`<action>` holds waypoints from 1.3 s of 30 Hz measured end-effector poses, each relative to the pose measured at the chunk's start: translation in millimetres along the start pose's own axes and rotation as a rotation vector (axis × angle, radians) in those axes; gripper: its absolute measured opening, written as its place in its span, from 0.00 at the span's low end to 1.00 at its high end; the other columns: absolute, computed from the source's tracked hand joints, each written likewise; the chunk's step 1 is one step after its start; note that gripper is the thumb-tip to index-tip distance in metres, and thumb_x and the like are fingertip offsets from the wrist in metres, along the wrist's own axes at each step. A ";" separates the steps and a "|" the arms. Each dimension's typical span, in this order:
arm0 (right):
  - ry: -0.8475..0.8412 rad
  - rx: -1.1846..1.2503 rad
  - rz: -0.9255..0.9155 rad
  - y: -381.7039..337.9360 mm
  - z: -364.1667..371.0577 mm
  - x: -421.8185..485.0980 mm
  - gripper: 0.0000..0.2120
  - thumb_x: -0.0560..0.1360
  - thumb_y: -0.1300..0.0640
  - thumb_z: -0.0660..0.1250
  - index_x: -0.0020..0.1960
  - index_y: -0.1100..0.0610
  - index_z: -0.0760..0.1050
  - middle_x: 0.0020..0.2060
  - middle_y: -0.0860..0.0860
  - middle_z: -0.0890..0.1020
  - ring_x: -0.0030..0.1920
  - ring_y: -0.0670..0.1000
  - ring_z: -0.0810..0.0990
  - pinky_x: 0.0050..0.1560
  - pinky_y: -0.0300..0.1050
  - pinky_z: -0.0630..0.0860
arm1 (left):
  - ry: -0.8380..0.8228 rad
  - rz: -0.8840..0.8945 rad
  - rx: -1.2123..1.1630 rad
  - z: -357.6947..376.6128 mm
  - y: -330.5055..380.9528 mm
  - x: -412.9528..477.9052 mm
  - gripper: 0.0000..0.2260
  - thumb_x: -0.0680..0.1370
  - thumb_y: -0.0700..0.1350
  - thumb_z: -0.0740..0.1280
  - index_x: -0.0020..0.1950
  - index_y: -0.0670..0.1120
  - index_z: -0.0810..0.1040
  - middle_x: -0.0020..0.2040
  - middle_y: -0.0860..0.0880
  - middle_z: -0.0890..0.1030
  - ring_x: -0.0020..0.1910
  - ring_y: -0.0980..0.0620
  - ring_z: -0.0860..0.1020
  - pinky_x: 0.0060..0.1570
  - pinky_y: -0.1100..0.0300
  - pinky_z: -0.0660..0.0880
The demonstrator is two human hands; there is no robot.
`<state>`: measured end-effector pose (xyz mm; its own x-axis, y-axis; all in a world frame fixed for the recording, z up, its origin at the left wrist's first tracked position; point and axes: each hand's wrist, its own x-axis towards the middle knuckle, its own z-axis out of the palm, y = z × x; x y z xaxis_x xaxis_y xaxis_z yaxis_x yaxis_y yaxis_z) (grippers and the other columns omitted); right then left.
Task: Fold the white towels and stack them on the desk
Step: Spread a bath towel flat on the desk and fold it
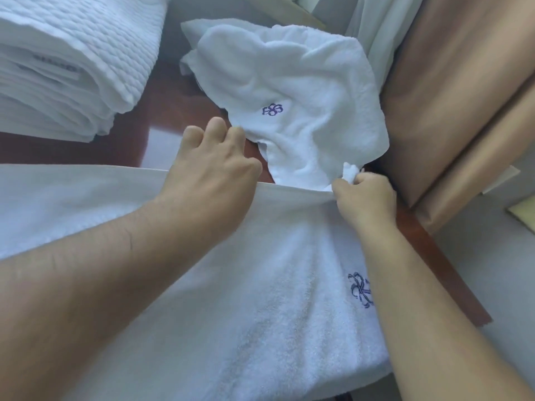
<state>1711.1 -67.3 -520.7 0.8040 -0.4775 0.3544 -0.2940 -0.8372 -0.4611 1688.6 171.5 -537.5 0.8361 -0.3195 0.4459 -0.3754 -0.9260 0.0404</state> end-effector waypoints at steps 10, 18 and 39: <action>-0.200 0.994 0.255 21.3 6.1 -48.9 0.08 0.72 0.57 0.60 0.46 0.58 0.76 0.27 0.53 0.77 0.25 0.50 0.74 0.23 0.41 0.67 | -0.289 -0.243 0.026 -9.9 14.6 -9.0 0.05 0.78 0.44 0.63 0.46 0.49 0.78 0.36 0.49 0.70 0.30 0.50 0.65 0.27 0.61 0.57; -0.260 1.042 0.194 23.5 13.9 -42.9 0.12 0.69 0.56 0.61 0.47 0.60 0.79 0.34 0.55 0.83 0.30 0.54 0.81 0.28 0.44 0.76 | -0.307 -0.261 -0.387 2.1 10.8 -46.9 0.08 0.79 0.49 0.61 0.53 0.48 0.65 0.47 0.49 0.73 0.46 0.46 0.72 0.41 0.50 0.68; -0.501 0.817 0.233 10.1 -3.1 19.5 0.06 0.80 0.57 0.68 0.50 0.59 0.80 0.38 0.54 0.85 0.35 0.52 0.84 0.32 0.42 0.78 | 0.027 -0.431 -0.241 13.0 15.9 17.8 0.09 0.79 0.48 0.60 0.51 0.52 0.80 0.40 0.48 0.77 0.43 0.41 0.74 0.36 0.55 0.65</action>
<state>1722.2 -85.8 -515.8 0.9526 -0.2812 -0.1158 -0.1774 -0.2046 -0.9626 1702.7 148.5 -540.5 0.9262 0.0904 0.3659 -0.0823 -0.8988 0.4306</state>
